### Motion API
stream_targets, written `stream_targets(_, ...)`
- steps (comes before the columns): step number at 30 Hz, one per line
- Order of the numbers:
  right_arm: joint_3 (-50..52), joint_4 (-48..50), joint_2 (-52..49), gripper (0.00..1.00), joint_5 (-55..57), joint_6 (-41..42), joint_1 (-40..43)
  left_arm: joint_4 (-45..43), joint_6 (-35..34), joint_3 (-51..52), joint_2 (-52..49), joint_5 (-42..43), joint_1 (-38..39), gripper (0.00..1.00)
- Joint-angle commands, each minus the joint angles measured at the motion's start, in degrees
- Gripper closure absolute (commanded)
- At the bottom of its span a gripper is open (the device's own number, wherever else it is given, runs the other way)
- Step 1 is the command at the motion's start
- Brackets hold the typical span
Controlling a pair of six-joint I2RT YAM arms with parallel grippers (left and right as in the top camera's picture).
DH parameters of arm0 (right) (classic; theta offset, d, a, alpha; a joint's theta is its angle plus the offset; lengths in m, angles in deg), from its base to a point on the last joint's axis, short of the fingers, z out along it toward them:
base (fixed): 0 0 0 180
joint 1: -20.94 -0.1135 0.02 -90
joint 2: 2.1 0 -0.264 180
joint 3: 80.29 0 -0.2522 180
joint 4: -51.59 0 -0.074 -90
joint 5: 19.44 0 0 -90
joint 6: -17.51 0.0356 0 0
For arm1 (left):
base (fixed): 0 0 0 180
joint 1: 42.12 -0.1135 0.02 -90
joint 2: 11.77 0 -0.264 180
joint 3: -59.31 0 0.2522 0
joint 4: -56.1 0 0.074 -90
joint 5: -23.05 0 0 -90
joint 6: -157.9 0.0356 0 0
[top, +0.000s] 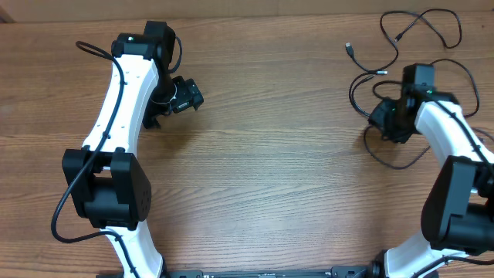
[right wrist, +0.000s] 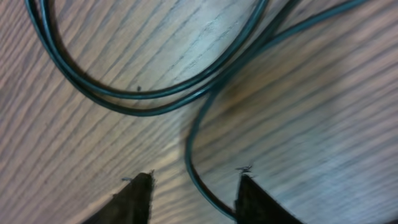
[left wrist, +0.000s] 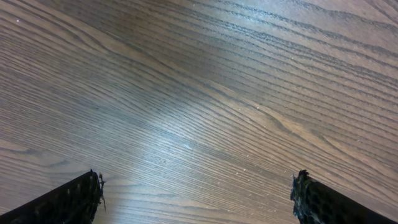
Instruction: Untangle cables
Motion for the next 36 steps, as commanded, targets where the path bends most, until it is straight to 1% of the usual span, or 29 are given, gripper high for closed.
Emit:
stream_targets(1,2.03,2.47,-0.22,0.61,3.39,-0.26,-2.49,-0.07,0.96,-1.2,1.62,-0.55,-0.07,0.0)
stream_targets(7,2.08,3.76,-0.57,0.61,8.48,-0.28,-5.07,-0.04,0.96,-1.2,1.62,-0.55,-0.07,0.0)
stream_targets(9,2.1,3.93,-0.9,0.64,9.42,-0.26,-5.18,-0.07,0.96,-1.2,1.62,-0.55,-0.07,0.0)
stream_targets(19,2.82,5.53,-3.54,0.71,9.4,-0.28,-5.2,-0.07,0.96,-1.2,1.62,-0.55,-0.07,0.0)
stream_targets(36,4.72,7.39,-3.69,0.71,9.64,-0.31,-5.18,-0.04,0.96,-1.2,1.62,-0.55,-0.07,0.0)
